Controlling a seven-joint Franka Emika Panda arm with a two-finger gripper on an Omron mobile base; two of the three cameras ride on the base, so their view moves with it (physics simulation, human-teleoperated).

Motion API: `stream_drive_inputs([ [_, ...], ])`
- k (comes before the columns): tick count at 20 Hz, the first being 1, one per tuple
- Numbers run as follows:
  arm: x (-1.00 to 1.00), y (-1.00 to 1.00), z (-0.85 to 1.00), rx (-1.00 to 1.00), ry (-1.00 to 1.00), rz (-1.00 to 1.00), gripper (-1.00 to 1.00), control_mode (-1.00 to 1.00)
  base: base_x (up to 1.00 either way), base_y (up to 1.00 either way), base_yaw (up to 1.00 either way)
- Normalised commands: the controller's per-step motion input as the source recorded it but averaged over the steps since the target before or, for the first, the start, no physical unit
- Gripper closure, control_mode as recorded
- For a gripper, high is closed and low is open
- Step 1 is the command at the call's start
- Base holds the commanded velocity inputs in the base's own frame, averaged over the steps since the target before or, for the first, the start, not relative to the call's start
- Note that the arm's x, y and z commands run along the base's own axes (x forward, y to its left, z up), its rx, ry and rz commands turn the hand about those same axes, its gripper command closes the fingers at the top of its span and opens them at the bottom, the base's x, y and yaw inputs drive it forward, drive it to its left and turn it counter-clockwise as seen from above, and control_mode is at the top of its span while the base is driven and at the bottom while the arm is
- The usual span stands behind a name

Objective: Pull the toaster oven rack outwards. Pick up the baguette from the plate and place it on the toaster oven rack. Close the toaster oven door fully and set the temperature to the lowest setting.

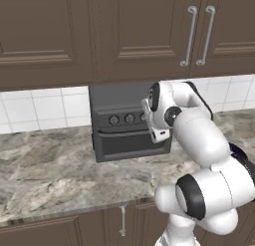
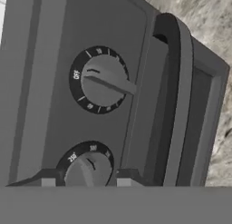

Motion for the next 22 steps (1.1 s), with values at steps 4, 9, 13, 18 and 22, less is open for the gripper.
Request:
stream_drive_inputs([
  [4,-0.01,0.0,-0.03,-1.0,0.35,0.56,1.0,-1.0,0.0,0.0,0.0],
  [9,0.0,0.0,0.0,-1.0,0.29,0.56,1.0,-1.0,0.0,0.0,0.0],
  [13,-0.03,0.13,-0.2,-1.0,0.0,0.52,1.0,-1.0,0.0,0.0,0.0],
  [18,-0.03,0.39,-0.45,-1.0,-0.17,0.45,1.0,-1.0,0.0,0.0,0.0],
  [22,-0.04,0.26,-0.35,-1.0,-0.09,0.51,1.0,-1.0,0.0,0.0,0.0],
])
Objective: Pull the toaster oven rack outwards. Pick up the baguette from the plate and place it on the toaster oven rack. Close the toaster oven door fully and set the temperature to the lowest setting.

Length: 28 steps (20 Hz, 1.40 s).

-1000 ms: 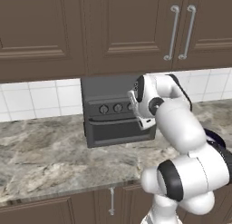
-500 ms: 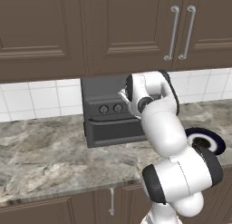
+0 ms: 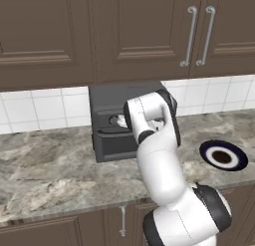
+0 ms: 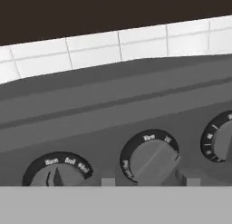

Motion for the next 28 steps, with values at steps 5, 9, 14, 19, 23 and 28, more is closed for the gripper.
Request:
stream_drive_inputs([
  [5,-0.01,0.01,-0.32,-1.0,-0.02,0.6,1.0,-1.0,0.0,0.0,0.0],
  [9,0.06,0.0,-0.69,-0.99,0.12,0.65,1.0,-1.0,0.0,0.0,0.0],
  [14,0.14,-0.05,-0.8,-0.98,0.23,0.63,1.0,-1.0,0.0,0.0,0.0],
  [19,0.11,-0.05,-0.62,-0.99,0.24,0.6,1.0,-1.0,0.0,0.0,0.0],
  [23,0.0,0.0,-0.19,-1.0,0.14,0.56,1.0,-1.0,0.0,0.0,0.0],
  [28,0.0,0.0,0.0,-1.0,0.03,0.51,1.0,-1.0,0.0,0.0,0.0],
])
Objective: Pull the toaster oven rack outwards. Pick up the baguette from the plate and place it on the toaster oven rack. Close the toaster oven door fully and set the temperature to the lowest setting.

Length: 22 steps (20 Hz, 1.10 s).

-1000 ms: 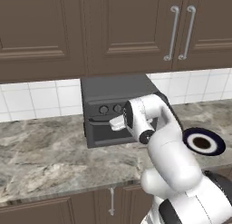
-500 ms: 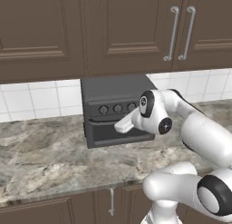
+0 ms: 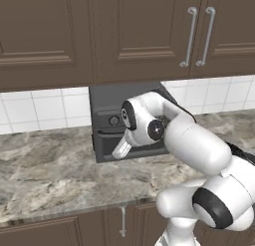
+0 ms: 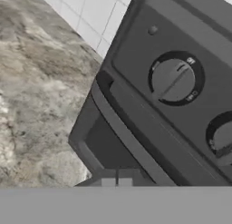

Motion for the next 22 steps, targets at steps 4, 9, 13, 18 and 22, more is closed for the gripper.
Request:
stream_drive_inputs([
  [4,0.0,0.0,0.0,-1.0,0.02,0.51,1.0,-1.0,0.0,0.0,0.0],
  [9,0.0,-0.09,0.0,-1.0,0.02,0.47,1.0,-1.0,0.0,0.0,0.0],
  [13,0.0,-0.6,0.12,-1.0,0.0,0.37,1.0,-1.0,0.0,0.0,0.0],
  [18,-0.03,-0.98,0.42,-0.9,0.0,0.16,1.0,-1.0,0.0,0.0,0.0],
  [22,0.0,-1.0,0.47,-0.42,0.03,-0.04,1.0,-1.0,0.0,0.0,0.0],
])
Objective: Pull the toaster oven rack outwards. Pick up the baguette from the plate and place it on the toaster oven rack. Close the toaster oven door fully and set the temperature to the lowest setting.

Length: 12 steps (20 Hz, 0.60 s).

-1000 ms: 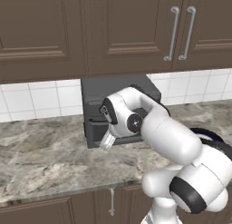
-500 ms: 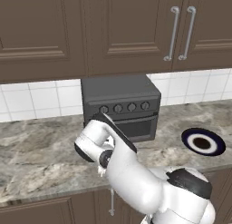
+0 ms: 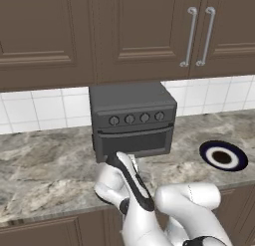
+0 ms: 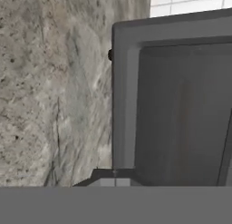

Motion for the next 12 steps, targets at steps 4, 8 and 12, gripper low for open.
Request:
stream_drive_inputs([
  [4,0.0,-1.0,0.75,-0.02,0.0,-0.21,1.0,-1.0,0.0,0.0,0.0],
  [8,0.0,-1.0,1.0,0.0,-0.01,-0.12,1.0,-1.0,0.0,0.0,0.0],
  [12,0.0,-1.0,1.0,0.01,0.0,-0.02,1.0,-1.0,0.0,0.0,0.0],
])
